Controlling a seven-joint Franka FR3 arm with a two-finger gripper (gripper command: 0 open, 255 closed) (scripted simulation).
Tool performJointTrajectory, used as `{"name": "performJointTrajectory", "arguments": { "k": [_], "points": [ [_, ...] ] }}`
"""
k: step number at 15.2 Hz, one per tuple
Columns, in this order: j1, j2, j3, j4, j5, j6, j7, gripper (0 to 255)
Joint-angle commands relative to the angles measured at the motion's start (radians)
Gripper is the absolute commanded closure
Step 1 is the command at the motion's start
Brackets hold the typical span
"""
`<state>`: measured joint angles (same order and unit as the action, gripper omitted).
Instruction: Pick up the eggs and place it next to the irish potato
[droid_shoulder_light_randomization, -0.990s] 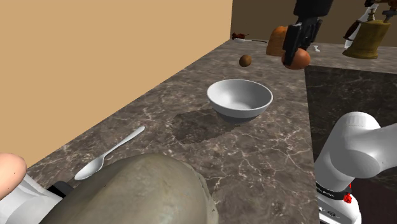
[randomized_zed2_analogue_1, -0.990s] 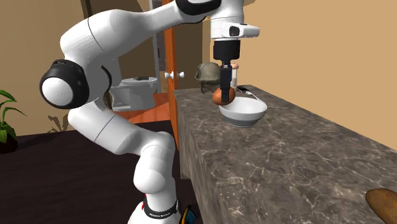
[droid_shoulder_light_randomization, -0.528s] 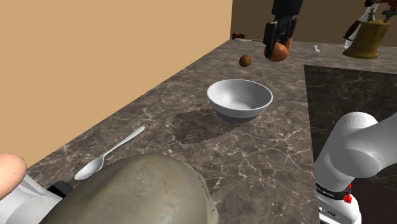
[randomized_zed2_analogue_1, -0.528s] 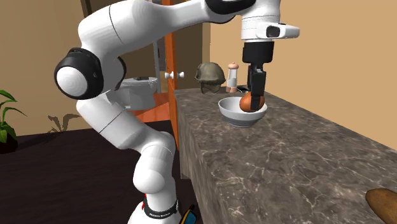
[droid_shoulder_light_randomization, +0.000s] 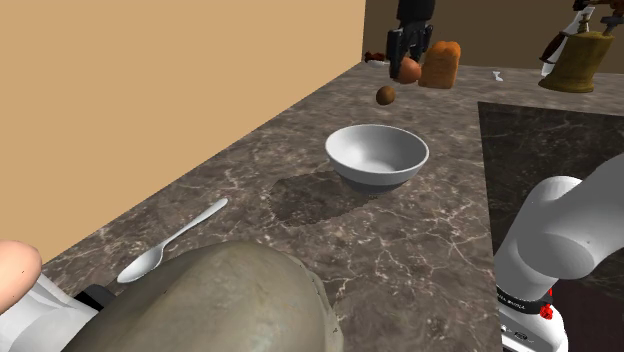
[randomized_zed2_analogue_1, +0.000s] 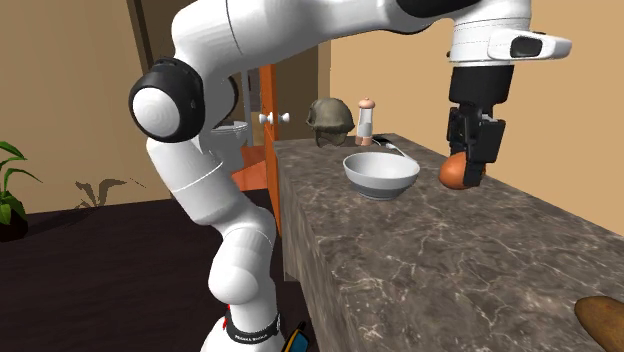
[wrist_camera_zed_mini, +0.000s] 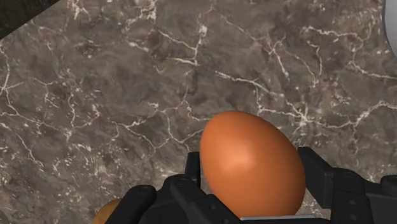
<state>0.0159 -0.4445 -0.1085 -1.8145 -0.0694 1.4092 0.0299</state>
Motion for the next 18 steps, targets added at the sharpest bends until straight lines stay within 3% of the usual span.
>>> {"name": "performJointTrajectory", "arguments": {
  "k": [1,7,9,18],
  "points": [
    [-0.003,0.077,-0.022,0.073,0.0,0.007,-0.027,255],
    [-0.022,0.309,-0.084,0.304,0.025,0.008,-0.11,255],
    [-0.036,0.416,-0.108,0.426,0.046,-0.008,-0.146,255],
    [-0.034,0.356,-0.102,0.228,0.034,0.131,-0.134,255]
  ]
}}
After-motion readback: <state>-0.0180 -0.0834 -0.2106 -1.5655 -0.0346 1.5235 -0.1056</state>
